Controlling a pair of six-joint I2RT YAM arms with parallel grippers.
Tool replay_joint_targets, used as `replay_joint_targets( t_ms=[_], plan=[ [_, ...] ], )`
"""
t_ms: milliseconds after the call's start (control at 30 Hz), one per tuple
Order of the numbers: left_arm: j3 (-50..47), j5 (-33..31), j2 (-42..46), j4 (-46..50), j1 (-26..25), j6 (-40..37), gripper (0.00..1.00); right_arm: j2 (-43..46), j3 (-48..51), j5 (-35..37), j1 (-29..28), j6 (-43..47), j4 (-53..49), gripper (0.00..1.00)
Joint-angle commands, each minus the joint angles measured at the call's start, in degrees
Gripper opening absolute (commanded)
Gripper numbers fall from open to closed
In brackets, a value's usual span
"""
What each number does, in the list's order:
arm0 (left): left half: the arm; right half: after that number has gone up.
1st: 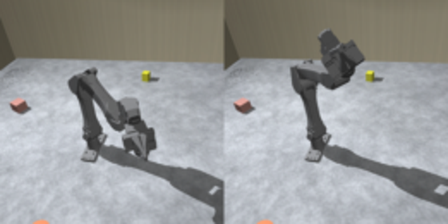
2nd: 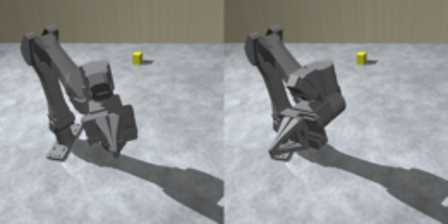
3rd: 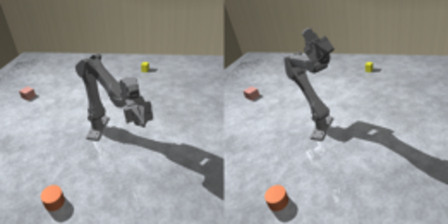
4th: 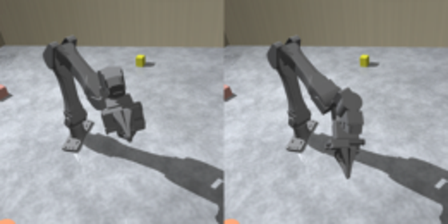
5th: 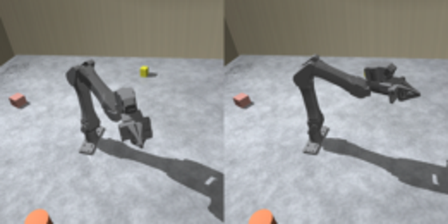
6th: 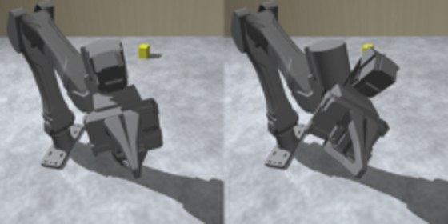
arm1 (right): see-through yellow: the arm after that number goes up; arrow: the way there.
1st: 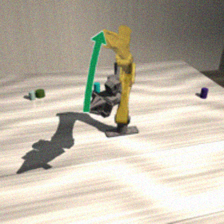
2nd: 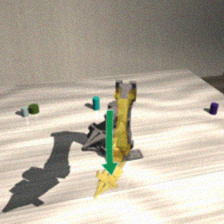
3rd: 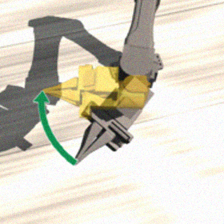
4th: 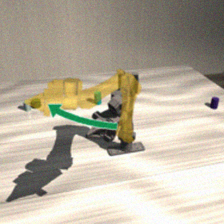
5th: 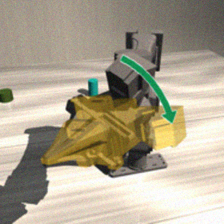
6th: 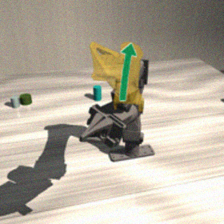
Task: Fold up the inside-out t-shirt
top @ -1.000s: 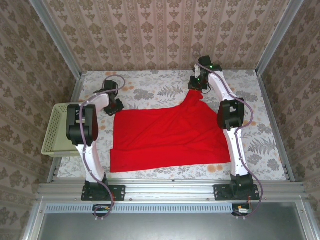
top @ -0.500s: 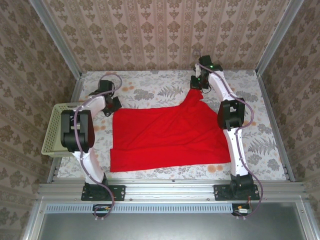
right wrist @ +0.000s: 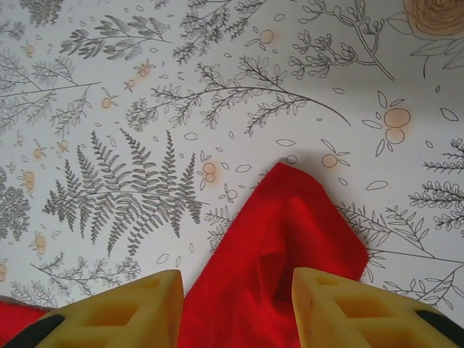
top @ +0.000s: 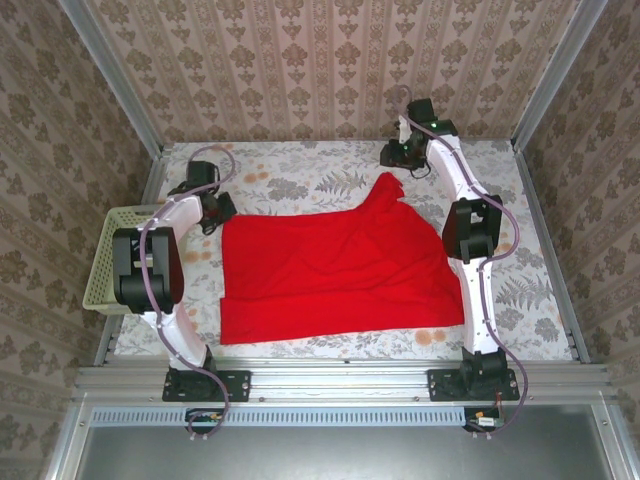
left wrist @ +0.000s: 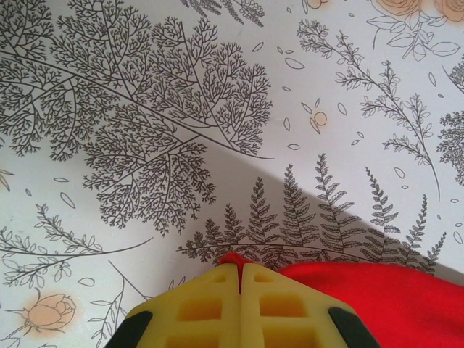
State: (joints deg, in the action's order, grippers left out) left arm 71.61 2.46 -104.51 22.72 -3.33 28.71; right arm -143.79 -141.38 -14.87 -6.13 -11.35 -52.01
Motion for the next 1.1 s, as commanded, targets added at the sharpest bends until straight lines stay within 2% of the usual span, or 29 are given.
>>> replay_joint_targets(
  t_ms=[0,233,300,400,533,600,700,833,1067],
  plan=[
    [-0.7,1.1,0.4,-0.8,0.3,1.0,0.0,-2.8,-1.3,-0.5,0.2,-0.5,-1.6,0.46],
    [-1.0,2.0,0.7,-1.3,0.3,1.2,0.0,-6.4,-3.5,-0.7,-0.1,-0.5,-2.6,0.45],
    [-1.2,2.5,0.9,-1.7,0.3,1.3,0.0,-7.4,-4.6,-1.1,-0.3,-0.4,-2.9,0.42],
    [-1.8,3.6,1.4,-2.5,0.4,1.7,0.0,-8.8,-6.4,-1.2,-0.4,-0.3,-3.4,0.33],
    [-3.6,6.0,3.1,-3.6,0.8,1.9,0.0,-9.0,-7.4,1.6,-0.4,-0.1,-2.6,0.09],
    [-5.7,7.4,4.9,-5.0,1.5,2.2,0.0,-8.4,-7.6,2.6,-0.4,0.7,-1.7,0.0],
    [-8.5,9.0,8.0,-6.5,2.6,2.2,0.0,-5.8,-6.4,3.8,-0.4,2.2,-1.5,0.0],
    [-12.4,11.5,13.2,-8.6,4.8,2.7,0.0,3.8,4.3,5.2,-0.4,2.7,3.1,0.0],
    [-20.4,16.5,25.0,-8.2,7.4,4.4,0.0,28.5,39.2,4.4,-0.4,-0.7,18.7,0.0]
  ],
)
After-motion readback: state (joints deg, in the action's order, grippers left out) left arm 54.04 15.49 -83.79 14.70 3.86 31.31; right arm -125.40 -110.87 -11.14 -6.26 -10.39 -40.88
